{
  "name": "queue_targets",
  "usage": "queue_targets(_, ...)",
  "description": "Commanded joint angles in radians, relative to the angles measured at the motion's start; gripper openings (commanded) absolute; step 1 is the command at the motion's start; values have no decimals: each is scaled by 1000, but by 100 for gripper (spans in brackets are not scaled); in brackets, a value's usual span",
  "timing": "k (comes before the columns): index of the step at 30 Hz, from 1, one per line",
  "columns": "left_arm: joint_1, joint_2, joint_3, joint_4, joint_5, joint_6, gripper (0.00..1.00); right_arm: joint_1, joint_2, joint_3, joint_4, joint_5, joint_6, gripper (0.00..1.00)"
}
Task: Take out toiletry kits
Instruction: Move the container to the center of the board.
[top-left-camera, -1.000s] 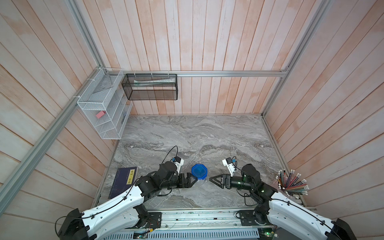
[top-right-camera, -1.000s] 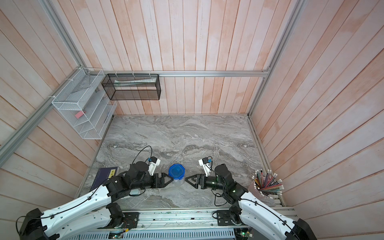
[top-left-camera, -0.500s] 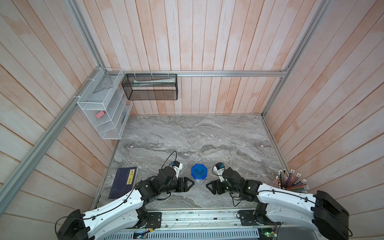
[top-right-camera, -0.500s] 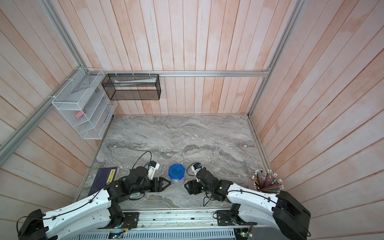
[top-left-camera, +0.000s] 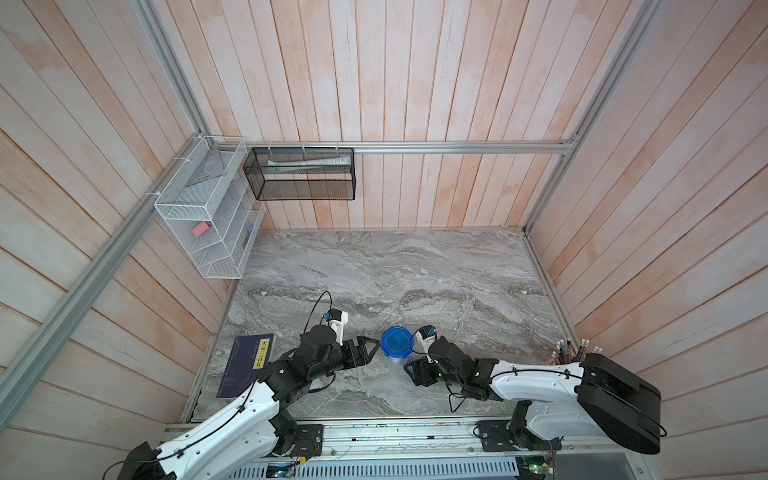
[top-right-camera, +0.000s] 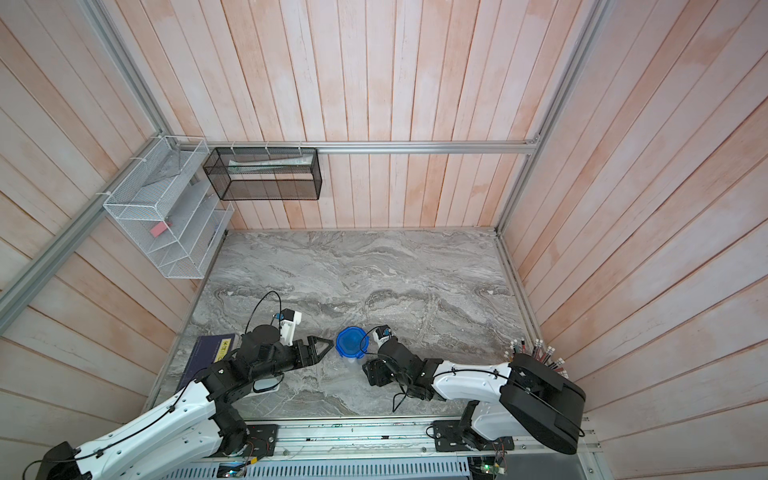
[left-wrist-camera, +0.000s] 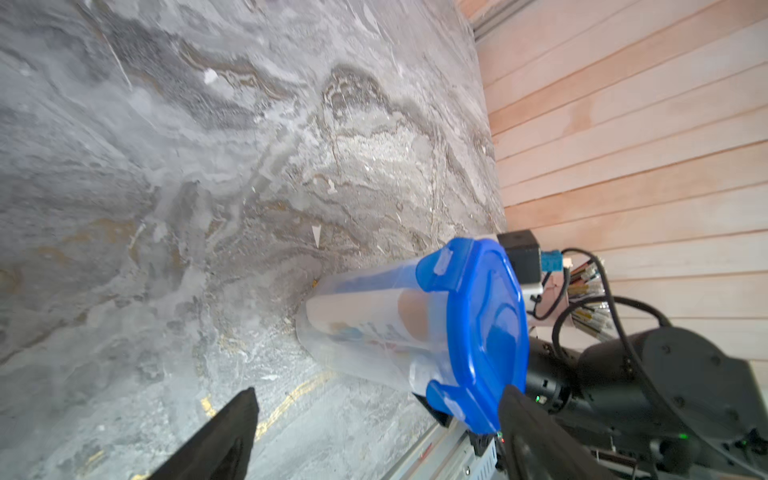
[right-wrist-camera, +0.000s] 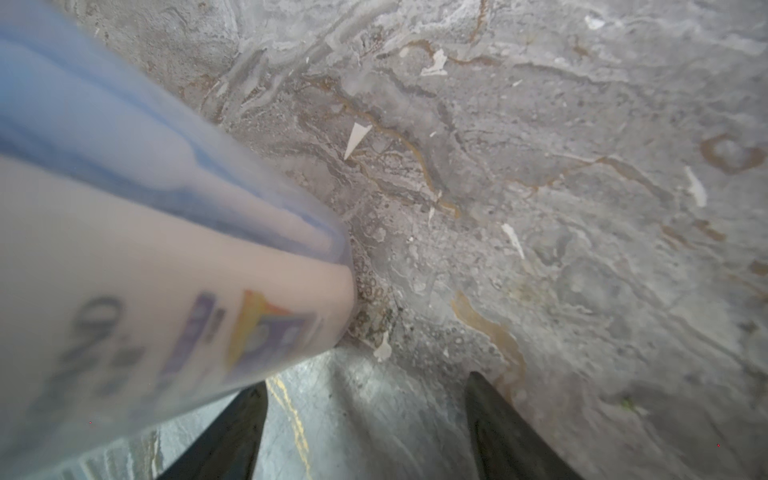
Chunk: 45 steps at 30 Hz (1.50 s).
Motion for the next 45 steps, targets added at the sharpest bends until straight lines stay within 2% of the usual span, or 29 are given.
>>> queue_targets(1,25,21,50,45,32,32,93,5,47,37,71,15,-20,75)
queue_targets(6,43,87,110,26,50,66,94,5,149,98,128,42,-47,75)
queue_targets(10,51,112,150,5,56,91,91,0,229,137,192,70,-52,75)
queue_targets(15,53,126,178,-68,17,117,92,-36,288,174,272,-1,-62,74)
queue_targets(19,54,168,227,-147,-59,149,94,-64,237,133,302,-143,-79,74)
queue_targets(26,56,296,290,-124,-68,183,95,-161,-25,-77,380,-397,30,75)
queue_targets(30,58,342,296,-101,-63,180,92,-278,-179,-158,450,-578,101,70)
queue_targets(34,64,378,275,-78,-61,162,91,-450,-233,-207,669,-765,261,69)
queue_targets(38,67,413,271,-66,-44,151,91,-567,-102,-194,1006,-929,442,64)
queue_targets(41,70,430,268,-75,-37,149,90,-578,98,-151,1316,-1006,637,61)
queue_targets(43,73,434,265,-82,-38,150,90,-578,273,-117,1587,-1064,825,58)
queue_targets(45,79,432,257,-86,-37,149,90,-558,391,-51,1591,-1125,867,56)
